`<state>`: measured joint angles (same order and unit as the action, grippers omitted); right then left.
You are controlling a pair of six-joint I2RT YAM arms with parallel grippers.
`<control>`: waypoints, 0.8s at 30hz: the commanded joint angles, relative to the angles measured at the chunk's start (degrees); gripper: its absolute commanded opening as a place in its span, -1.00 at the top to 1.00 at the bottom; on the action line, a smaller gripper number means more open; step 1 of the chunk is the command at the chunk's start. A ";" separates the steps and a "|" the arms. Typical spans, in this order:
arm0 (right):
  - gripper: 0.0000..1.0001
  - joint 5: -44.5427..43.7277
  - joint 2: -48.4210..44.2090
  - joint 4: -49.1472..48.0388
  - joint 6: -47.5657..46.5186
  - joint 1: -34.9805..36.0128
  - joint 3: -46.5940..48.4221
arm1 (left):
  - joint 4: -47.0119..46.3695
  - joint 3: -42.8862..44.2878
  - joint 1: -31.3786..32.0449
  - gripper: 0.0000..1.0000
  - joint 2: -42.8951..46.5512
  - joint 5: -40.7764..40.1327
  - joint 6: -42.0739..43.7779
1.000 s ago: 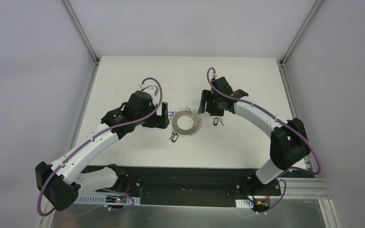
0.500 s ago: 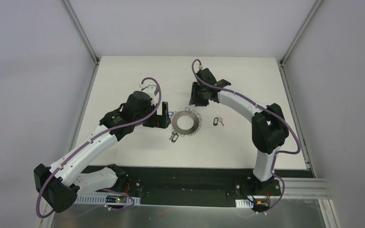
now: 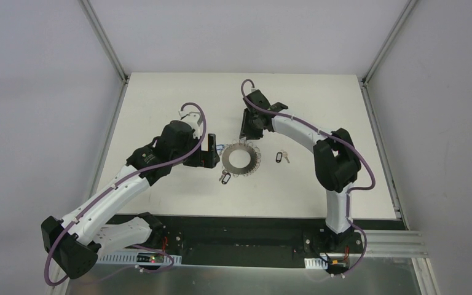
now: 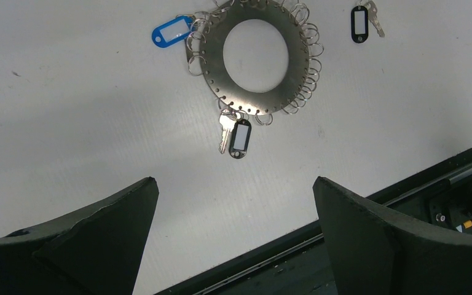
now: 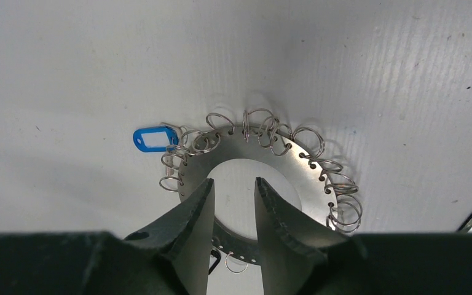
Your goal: Put the keys on the keyring
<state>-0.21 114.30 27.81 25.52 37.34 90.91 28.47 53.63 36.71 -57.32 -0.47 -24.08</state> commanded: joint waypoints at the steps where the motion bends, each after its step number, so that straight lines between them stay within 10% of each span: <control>1: 0.33 -0.41 0.77 1.41 2.28 0.95 2.27 | -1.11 -0.27 0.22 -0.99 1.27 0.38 -0.52; 24: 0.29 -2.97 5.12 0.14 4.04 1.58 3.23 | -1.40 -0.49 0.25 -0.99 1.49 2.18 -0.71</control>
<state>-2.15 118.10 27.79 28.14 38.54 91.70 28.34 53.45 36.73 -56.49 0.10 -24.10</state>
